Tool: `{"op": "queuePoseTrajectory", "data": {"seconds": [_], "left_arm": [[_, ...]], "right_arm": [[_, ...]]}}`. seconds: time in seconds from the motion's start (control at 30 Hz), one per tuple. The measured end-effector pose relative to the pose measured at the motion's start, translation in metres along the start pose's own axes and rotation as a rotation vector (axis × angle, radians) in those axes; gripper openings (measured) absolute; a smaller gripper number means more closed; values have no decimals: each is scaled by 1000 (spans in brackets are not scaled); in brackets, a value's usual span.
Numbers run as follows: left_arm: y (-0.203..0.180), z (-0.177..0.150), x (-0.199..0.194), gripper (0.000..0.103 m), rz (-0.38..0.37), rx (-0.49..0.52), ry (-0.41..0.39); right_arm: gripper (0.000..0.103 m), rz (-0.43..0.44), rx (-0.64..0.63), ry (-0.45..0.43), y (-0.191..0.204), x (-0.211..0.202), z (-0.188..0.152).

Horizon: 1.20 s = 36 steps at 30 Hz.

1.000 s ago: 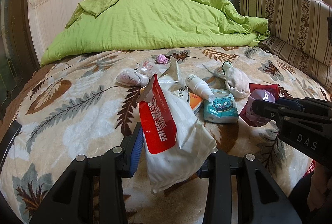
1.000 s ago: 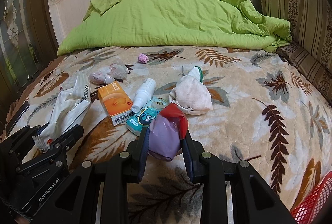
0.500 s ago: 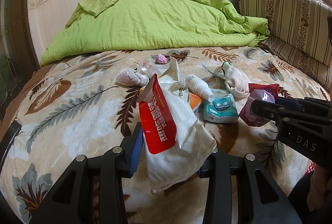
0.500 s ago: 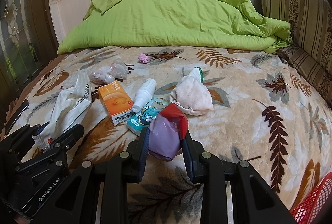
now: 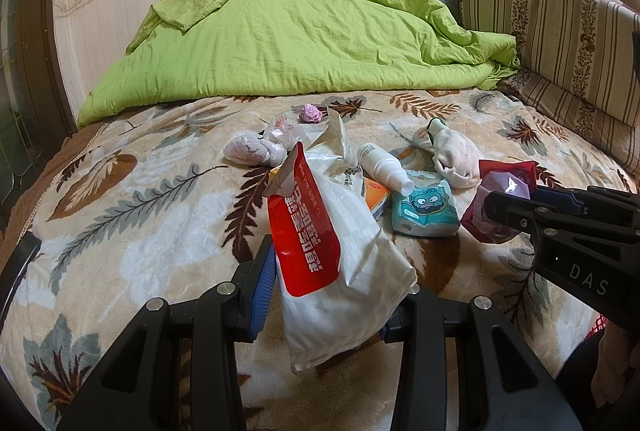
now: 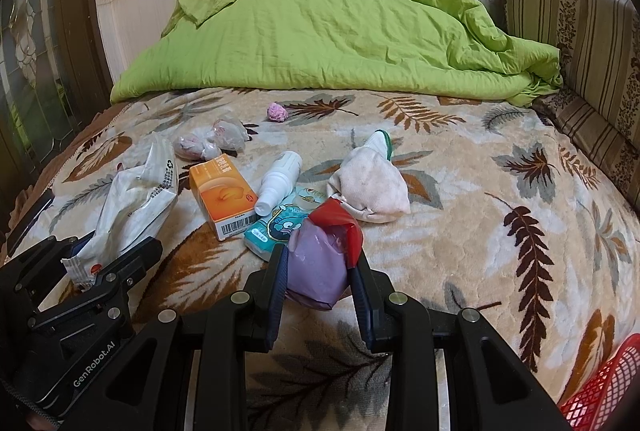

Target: Collect trash

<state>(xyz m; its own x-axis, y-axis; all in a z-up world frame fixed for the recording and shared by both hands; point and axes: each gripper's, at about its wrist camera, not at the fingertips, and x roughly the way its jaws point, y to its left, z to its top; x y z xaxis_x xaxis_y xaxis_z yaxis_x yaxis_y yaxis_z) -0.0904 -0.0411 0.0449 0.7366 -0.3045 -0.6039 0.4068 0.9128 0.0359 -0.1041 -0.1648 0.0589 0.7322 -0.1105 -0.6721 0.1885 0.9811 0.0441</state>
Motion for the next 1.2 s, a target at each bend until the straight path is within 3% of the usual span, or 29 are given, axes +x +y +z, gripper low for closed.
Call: {"op": "queuePoseTrajectory", "data": {"seconds": [0.37,0.6,0.77,1.0,1.2], "left_arm": [[-2,0,0,39,-3,1,0],[-26,1,-20,39,-61,53,-32],[-71,11,-47,39,-218,115,-43],[-174,33,-86,39,-511,258,-40],[-279,39,-102,39,-786,340,84]], "right_arm": [[33,1,-3,-9,-1,-3,0],[33,85,116,-19,-47,-42,-1],[33,52,248,-70,-112,-102,-12],[33,-177,455,-100,-236,-194,-63],[35,-304,620,-106,-308,-248,-117]]}}
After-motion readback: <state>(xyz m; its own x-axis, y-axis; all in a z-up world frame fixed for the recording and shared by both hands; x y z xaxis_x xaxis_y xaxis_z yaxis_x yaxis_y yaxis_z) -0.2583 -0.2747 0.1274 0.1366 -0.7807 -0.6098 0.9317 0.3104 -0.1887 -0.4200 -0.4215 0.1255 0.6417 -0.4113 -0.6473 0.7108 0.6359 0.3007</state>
